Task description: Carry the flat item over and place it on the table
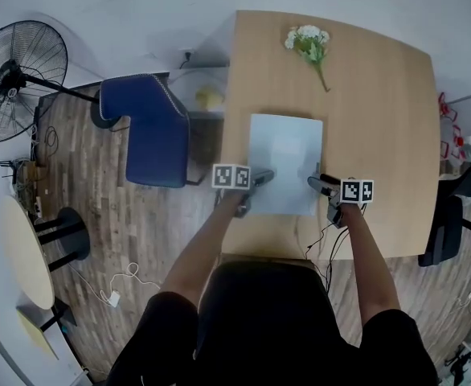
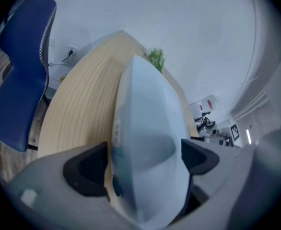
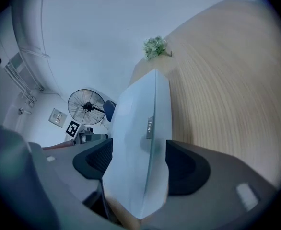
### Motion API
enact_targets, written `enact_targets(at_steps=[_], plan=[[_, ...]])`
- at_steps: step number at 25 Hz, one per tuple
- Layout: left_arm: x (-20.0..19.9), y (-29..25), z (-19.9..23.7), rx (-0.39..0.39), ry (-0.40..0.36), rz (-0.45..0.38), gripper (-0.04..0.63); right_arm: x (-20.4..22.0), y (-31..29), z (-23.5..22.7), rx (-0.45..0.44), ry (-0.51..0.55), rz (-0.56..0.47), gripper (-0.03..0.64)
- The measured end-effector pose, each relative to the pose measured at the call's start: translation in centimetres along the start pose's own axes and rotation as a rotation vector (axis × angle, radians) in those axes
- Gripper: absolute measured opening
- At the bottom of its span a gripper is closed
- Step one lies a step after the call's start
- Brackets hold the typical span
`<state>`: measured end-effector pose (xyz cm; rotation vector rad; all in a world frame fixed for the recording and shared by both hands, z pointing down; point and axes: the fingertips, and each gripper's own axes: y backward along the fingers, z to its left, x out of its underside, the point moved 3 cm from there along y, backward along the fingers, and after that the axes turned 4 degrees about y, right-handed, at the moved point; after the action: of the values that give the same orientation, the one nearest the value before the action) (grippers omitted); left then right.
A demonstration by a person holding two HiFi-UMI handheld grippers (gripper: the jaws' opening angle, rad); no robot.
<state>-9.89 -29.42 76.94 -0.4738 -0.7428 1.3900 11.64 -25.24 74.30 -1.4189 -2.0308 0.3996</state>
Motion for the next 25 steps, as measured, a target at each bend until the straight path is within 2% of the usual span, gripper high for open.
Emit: enact_targets(at_steps=[4,7,9,11,13,15,18,21,23,25], plan=[[-0.1,4.1,-0.6,0.024,-0.101,-0.082,0.477,0.9,1.8,2.7,0.009,0.039,-0.027,0.376],[0.2,7.7,-2.1,0.067,-0.13,-0.186,0.476,2.3,3.5,4.7,0.019,0.067,-0.077,0.387],[0.9,10.1,-3.4,0.077,-0.178,-0.261,0.474,3.6,4.5,6.4,0.013,0.074,-0.121,0.387],[1.8,12.4,-4.6,0.078,-0.239,-0.337,0.454,4.3,5.6,8.9,-0.03,0.101,-0.181,0.388],[2.9,14.0,-5.9,0.082,-0.299,-0.407,0.393,4.2,7.1,11.8,-0.093,0.151,-0.256,0.388],[3.9,14.8,-7.0,0.098,-0.355,-0.46,0.329,3.8,8.8,13.9,-0.107,0.216,-0.317,0.388],[4.9,15.2,-8.5,0.125,-0.397,-0.516,0.227,3.7,10.7,15.8,-0.03,0.346,-0.338,0.373],[4.9,16.6,-9.4,0.145,-0.374,-0.587,0.118,4.5,11.6,17.4,0.071,0.491,-0.303,0.367],[5.0,18.5,-10.2,0.114,-0.397,-0.651,0.016,5.1,12.2,18.5,0.099,0.539,-0.294,0.339],[5.2,20.3,-11.1,0.08,-0.455,-0.695,-0.001,5.5,12.6,19.3,0.091,0.54,-0.315,0.28]])
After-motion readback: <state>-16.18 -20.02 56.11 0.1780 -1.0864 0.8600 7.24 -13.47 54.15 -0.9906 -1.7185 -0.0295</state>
